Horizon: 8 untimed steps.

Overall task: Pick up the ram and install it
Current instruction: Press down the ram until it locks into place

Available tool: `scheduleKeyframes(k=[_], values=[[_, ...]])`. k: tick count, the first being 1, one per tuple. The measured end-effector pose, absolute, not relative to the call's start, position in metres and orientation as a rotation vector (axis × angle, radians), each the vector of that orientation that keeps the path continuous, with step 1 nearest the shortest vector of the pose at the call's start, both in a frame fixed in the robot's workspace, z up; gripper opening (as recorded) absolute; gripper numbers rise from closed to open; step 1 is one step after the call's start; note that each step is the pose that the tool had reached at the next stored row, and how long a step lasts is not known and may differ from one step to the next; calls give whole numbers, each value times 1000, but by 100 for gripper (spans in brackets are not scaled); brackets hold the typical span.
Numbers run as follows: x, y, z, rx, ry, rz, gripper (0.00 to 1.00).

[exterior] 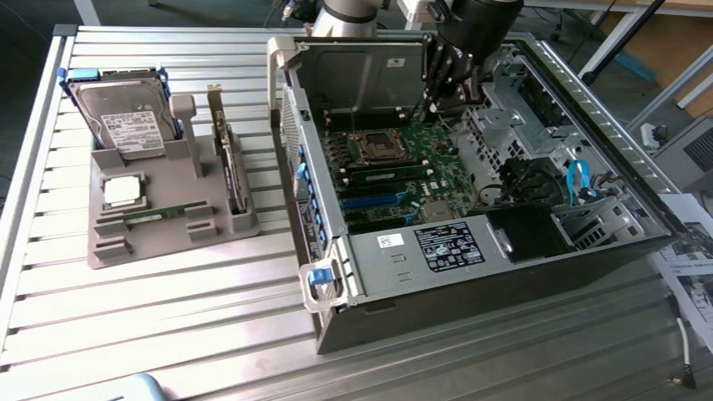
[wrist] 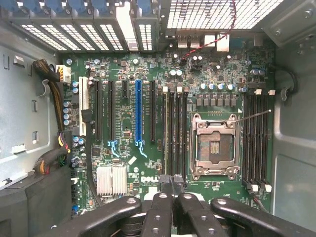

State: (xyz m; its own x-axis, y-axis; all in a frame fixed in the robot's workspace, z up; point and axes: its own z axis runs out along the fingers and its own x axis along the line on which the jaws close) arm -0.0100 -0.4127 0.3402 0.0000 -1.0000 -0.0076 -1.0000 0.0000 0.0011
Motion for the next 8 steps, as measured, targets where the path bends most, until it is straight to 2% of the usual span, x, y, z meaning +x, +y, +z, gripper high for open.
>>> scheduleKeyframes(k=[8], values=[[-10,-413,340,-2218,2218,10,11]])
